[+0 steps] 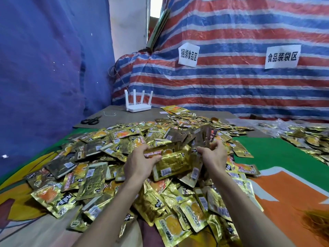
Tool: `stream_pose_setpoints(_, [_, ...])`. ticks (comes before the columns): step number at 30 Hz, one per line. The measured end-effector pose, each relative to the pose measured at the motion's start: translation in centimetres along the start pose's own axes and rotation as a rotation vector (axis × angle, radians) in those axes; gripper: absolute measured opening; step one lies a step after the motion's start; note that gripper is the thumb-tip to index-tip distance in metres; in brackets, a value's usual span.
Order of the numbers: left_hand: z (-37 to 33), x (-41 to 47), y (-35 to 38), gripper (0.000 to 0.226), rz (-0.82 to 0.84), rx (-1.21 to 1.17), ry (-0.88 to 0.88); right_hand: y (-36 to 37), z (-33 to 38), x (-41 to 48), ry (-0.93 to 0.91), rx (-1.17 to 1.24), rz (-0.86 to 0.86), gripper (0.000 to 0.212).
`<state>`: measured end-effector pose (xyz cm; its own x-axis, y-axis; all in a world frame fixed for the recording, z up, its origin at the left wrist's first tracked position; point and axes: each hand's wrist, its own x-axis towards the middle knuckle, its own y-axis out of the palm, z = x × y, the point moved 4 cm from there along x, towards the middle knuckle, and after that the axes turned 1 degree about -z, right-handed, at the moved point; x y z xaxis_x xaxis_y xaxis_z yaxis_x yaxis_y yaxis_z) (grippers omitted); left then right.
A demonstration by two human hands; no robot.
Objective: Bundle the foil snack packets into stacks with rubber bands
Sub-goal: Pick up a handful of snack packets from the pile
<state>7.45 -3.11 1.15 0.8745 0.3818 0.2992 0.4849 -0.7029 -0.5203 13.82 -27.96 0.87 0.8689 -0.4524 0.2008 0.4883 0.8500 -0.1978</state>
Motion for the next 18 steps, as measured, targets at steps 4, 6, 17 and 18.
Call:
stream_pose_setpoints(4, [-0.2,0.8,-1.0,0.06,0.018,-0.028,0.073,-0.6,1.0,1.0,-0.007,-0.016,-0.001,0.026])
stream_pose_setpoints(6, [-0.1,1.0,-1.3,0.065,0.037,-0.026,0.091,0.3,1.0,1.4,0.093,-0.001,0.2,0.02])
stream_pose_setpoints(17, [-1.3,2.2,-1.5,0.042,0.31,0.117,0.155,3.3,1.1,1.8,-0.218,-0.44,0.165,0.011])
stream_pose_setpoints(18, [-1.0,2.3,-1.4,0.04,0.305,0.064,0.138,2.9,1.2,1.9,-0.256,-0.388,0.128,0.014])
